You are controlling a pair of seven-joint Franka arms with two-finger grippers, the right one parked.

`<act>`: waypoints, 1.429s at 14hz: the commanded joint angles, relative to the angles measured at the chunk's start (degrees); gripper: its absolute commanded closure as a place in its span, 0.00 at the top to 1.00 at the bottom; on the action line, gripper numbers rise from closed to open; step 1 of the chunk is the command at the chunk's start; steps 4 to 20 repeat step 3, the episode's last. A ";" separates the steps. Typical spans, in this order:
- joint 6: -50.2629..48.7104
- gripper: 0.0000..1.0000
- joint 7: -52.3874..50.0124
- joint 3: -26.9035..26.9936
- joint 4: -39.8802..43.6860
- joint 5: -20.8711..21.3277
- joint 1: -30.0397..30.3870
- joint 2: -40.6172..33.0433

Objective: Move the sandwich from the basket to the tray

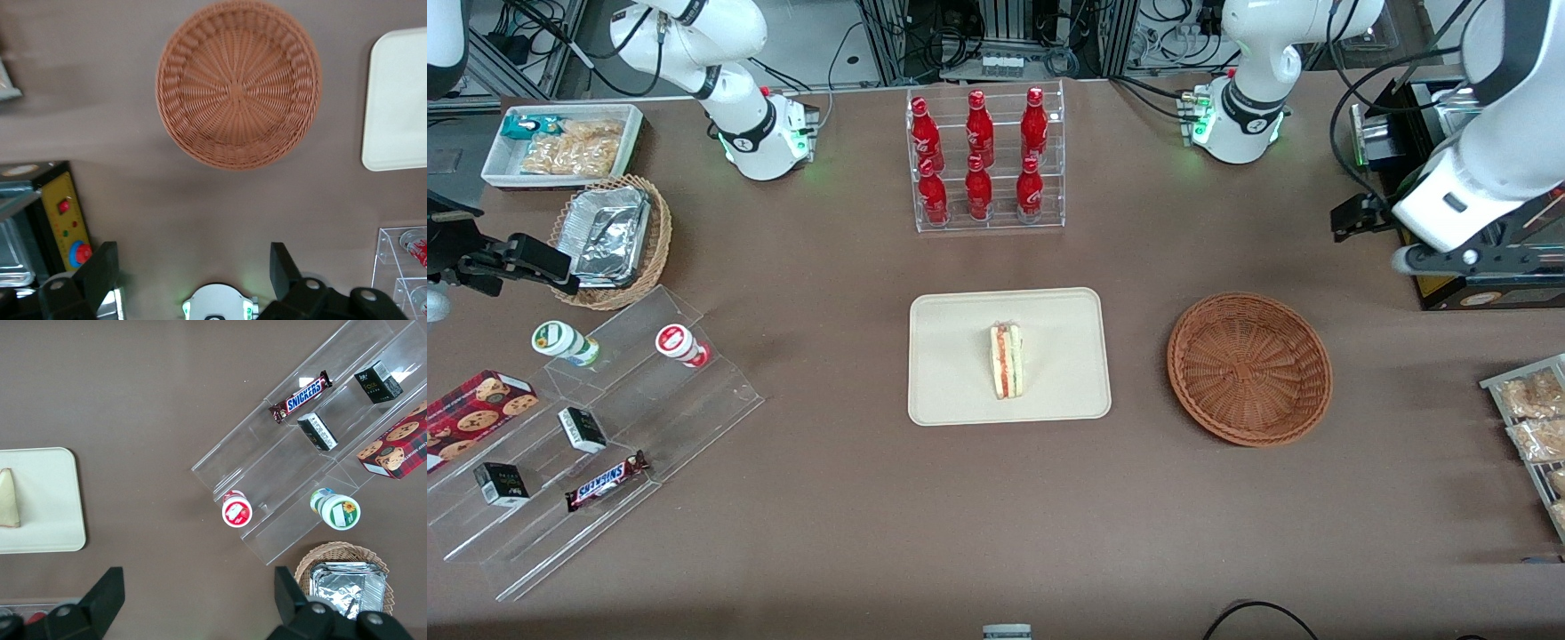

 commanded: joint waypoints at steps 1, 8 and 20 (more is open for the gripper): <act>-3.48 1.00 2.12 -0.91 5.99 0.43 1.96 0.22; -3.14 1.00 1.95 -0.99 7.14 0.43 2.40 -0.30; -3.14 1.00 1.95 -0.99 7.14 0.43 2.40 -0.30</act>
